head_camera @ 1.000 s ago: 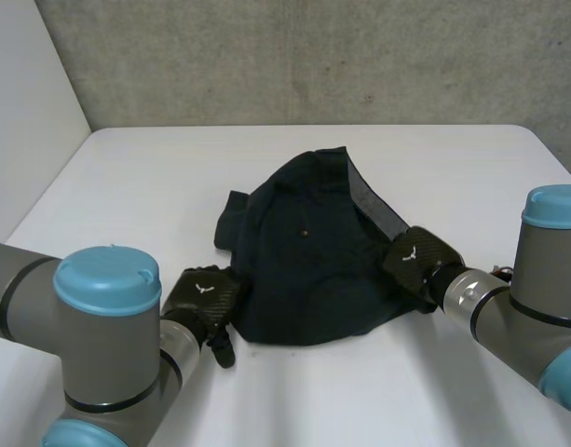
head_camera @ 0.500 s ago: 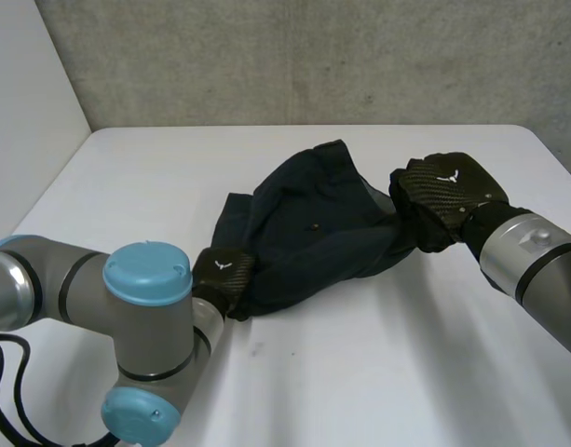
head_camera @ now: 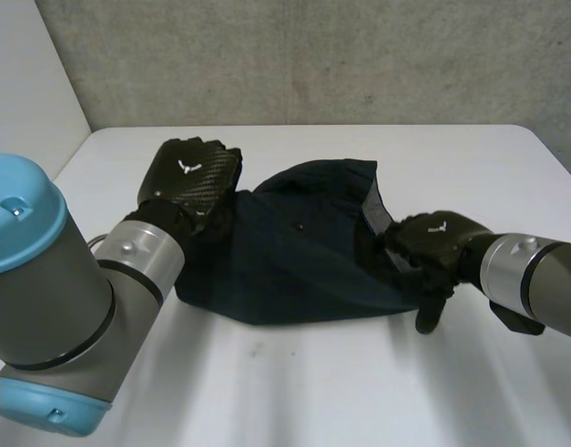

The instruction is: Fold the shorts.

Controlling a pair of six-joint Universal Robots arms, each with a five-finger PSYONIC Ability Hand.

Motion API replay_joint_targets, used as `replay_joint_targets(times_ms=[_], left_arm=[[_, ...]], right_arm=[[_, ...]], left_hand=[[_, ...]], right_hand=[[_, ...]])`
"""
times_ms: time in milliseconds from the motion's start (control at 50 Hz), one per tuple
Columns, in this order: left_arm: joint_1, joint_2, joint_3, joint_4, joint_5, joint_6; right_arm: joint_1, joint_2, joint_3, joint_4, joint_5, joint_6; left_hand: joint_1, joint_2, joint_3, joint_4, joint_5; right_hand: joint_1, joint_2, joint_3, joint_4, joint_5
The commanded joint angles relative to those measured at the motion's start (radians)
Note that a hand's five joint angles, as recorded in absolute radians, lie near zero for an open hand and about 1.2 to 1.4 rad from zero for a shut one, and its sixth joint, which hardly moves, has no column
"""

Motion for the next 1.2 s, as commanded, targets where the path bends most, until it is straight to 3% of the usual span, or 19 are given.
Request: replay_joint_targets(times_ms=[20, 140, 220, 280, 300, 320, 380, 440, 600, 680, 920, 1060, 1200], left_arm=[[-0.018, -0.002, -0.013, -0.002, -0.002, 0.020], [-0.029, 0.001, -0.019, -0.007, -0.002, 0.026], [-0.029, -0.004, -0.019, -0.016, -0.002, 0.030], [-0.019, -0.013, -0.014, -0.027, -0.001, 0.032], [-0.017, -0.019, -0.013, -0.027, -0.001, 0.033], [-0.012, -0.027, -0.010, -0.027, -0.001, 0.038], [0.015, -0.069, 0.013, -0.019, -0.001, 0.067], [0.061, -0.123, 0.071, 0.007, -0.001, 0.127], [0.075, -0.139, 0.306, 0.165, -0.001, 0.239], [0.067, -0.004, 0.400, 0.206, -0.001, 0.236], [0.048, 0.300, 0.408, 0.235, -0.007, 0.234], [0.015, 0.372, 0.380, 0.228, -0.005, 0.236], [0.015, 0.348, 0.328, 0.228, -0.002, 0.237]], right_arm=[[0.016, 0.001, 0.038, -0.115, -0.010, 0.250], [0.075, 0.057, 0.067, -0.236, -0.001, 0.278], [0.099, 0.158, 0.018, -0.210, 0.005, 0.216], [0.104, 0.213, -0.040, -0.094, 0.013, 0.098], [0.105, 0.222, -0.056, -0.066, 0.015, 0.062], [0.107, 0.236, -0.091, -0.010, 0.021, -0.018], [0.116, 0.248, -0.169, 0.028, 0.036, -0.110], [0.116, 0.256, -0.290, -0.011, 0.103, -0.127], [0.136, 0.181, -0.554, -0.236, 0.153, -0.124], [0.133, 0.068, -0.580, -0.287, 0.148, -0.123], [0.159, -0.181, -0.559, -0.316, 0.151, -0.126], [0.167, -0.276, -0.541, -0.310, 0.150, -0.126], [0.165, -0.265, -0.505, -0.302, 0.150, -0.126]], left_hand=[[0.260, 0.202, 0.205, 0.197, 0.243], [0.260, 0.202, 0.205, 0.197, 0.243], [0.260, 0.202, 0.205, 0.197, 0.243], [0.260, 0.202, 0.205, 0.197, 0.243], [0.260, 0.202, 0.205, 0.197, 0.243], [0.260, 0.202, 0.205, 0.197, 0.243], [0.260, 0.202, 0.205, 0.197, 0.243], [0.260, 0.202, 0.205, 0.197, 0.243], [0.260, 0.202, 0.205, 0.197, 0.243], [0.260, 0.202, 0.205, 0.197, 0.243], [0.260, 0.202, 0.205, 0.197, 0.243], [0.260, 0.202, 0.205, 0.197, 0.243], [0.260, 0.202, 0.205, 0.197, 0.243]], right_hand=[[-0.028, -0.047, -0.037, -0.059, -0.068], [-0.028, -0.047, -0.037, -0.059, -0.068], [-0.028, -0.047, -0.037, -0.059, -0.068], [0.511, 0.492, 0.502, 0.481, 0.471], [0.766, 0.747, 0.757, 0.736, 0.726], [1.189, 1.170, 1.180, 1.159, 1.149], [1.194, 1.174, 1.185, 1.163, 1.153], [1.194, 1.174, 1.185, 1.163, 1.153], [1.194, 1.174, 1.185, 1.163, 1.153], [1.194, 1.174, 1.185, 1.163, 1.153], [1.194, 1.174, 1.185, 1.163, 1.153], [1.194, 1.174, 1.185, 1.163, 1.153], [1.194, 1.174, 1.185, 1.163, 1.153]])
